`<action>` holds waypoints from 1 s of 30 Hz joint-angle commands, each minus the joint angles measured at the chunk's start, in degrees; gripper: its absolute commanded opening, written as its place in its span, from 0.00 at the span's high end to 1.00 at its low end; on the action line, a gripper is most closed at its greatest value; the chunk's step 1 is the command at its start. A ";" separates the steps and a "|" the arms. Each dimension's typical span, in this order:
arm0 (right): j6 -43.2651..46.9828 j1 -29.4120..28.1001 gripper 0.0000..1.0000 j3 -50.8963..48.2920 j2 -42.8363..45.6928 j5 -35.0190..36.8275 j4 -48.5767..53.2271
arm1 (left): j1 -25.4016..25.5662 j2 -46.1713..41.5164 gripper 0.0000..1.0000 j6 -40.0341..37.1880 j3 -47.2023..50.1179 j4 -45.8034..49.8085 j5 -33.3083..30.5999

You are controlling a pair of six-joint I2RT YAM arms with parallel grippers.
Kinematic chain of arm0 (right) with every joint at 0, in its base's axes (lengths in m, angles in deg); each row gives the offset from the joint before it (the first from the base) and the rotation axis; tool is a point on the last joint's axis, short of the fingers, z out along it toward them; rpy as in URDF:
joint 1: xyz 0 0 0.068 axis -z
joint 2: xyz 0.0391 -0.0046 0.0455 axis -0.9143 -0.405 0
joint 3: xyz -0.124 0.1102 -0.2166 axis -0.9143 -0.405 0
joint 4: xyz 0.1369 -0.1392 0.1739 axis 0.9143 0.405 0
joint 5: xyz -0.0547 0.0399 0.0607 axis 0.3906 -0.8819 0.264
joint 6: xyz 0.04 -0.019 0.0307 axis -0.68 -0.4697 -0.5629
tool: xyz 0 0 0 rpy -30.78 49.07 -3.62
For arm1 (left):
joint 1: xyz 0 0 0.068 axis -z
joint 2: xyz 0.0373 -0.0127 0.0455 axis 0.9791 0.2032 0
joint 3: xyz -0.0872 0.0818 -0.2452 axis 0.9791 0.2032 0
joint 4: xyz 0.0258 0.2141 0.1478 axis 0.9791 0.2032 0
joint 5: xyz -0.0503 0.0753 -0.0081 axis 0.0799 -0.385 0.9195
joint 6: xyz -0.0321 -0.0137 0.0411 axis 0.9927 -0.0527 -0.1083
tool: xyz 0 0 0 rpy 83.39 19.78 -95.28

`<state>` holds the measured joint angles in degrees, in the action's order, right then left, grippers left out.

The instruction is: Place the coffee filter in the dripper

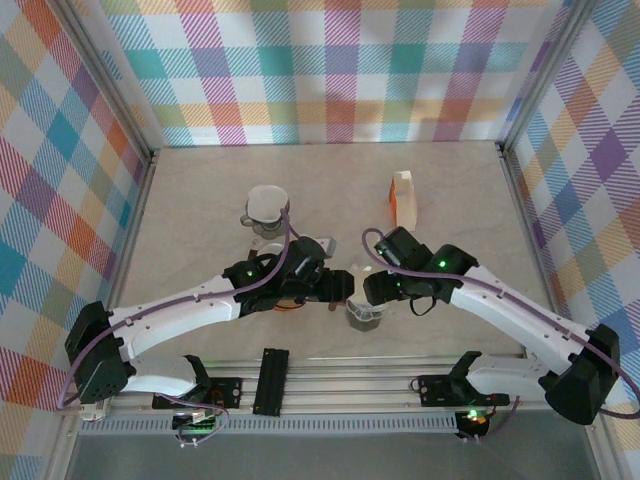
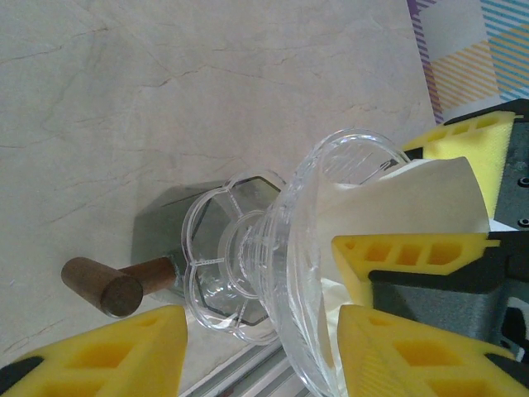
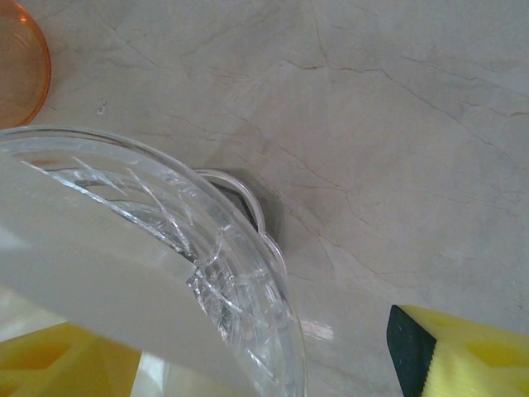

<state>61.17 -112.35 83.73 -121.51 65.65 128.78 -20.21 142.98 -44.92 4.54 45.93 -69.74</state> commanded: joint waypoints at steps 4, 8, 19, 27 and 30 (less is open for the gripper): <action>-1.59 1.14 0.22 -2.22 -1.22 -2.29 -3.63 | 0.65 0.91 0.49 0.03 -0.74 -0.99 1.09; -1.91 1.58 0.22 -2.95 -2.26 -2.59 -4.82 | 0.65 0.61 0.48 0.13 -0.76 -1.11 1.16; -2.81 1.76 0.22 -5.08 -3.31 -3.29 -5.76 | 0.65 -0.64 0.46 0.50 -0.70 -0.33 -1.23; -3.18 1.72 0.22 -5.61 -3.14 -3.09 -5.92 | 0.66 -0.77 0.41 -0.35 -0.89 -2.51 -2.69; -3.32 1.77 0.22 -5.73 -3.12 -3.04 -6.00 | 0.61 0.35 0.41 -0.51 -1.32 -2.48 -2.77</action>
<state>58.52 -110.99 78.62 -124.86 63.16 123.01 -20.21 143.50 -44.94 4.54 45.44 -71.59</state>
